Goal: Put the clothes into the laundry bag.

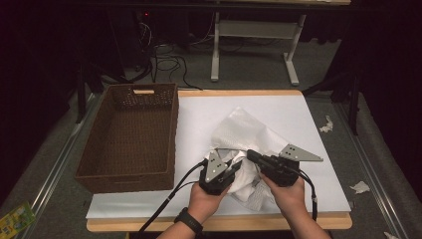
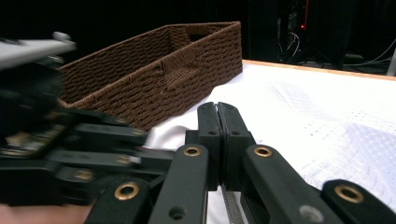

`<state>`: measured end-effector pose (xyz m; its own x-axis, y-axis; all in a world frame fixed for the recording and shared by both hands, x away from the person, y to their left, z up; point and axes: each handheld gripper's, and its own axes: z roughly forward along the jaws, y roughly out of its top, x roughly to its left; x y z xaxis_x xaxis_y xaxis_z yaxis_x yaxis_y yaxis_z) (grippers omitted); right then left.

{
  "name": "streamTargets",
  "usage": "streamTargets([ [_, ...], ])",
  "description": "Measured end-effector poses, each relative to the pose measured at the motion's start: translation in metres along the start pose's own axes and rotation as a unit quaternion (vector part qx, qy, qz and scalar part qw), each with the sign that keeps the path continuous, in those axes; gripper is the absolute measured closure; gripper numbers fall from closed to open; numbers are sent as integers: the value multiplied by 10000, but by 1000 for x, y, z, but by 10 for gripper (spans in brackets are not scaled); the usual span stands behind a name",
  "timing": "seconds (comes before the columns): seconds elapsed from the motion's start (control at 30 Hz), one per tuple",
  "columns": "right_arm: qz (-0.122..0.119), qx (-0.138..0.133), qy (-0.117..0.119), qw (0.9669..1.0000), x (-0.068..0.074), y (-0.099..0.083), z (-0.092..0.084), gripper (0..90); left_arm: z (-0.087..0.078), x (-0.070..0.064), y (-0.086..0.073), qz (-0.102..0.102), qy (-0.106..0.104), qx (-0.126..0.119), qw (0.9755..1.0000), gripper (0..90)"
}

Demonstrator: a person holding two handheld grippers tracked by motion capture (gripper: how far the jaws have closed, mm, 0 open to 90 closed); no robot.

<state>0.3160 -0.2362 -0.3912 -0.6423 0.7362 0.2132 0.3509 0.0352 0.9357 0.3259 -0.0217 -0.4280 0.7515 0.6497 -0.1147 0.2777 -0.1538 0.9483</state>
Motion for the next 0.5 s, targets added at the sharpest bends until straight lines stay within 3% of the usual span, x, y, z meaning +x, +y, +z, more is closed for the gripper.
streamTargets([
  [0.17,20,-34,61,10000,1,0,-3,900,21,6,-4,-178,120,109,9997,808],
  [0.2,18,-69,123,9999,2,0,-4,900,30,12,-6,-281,245,133,9992,806],
  [0.4,6,-64,209,9998,6,0,-6,900,44,28,-12,-334,559,182,9977,777],
  [0.43,7,-34,191,9998,5,0,-5,900,44,28,-13,-343,504,184,9980,749],
  [0.47,32,-40,210,9998,3,-1,-5,900,41,26,-13,-340,334,150,9987,639],
  [0.5,46,-33,191,9998,2,-1,-6,900,41,26,-13,-340,334,150,9987,587],
])
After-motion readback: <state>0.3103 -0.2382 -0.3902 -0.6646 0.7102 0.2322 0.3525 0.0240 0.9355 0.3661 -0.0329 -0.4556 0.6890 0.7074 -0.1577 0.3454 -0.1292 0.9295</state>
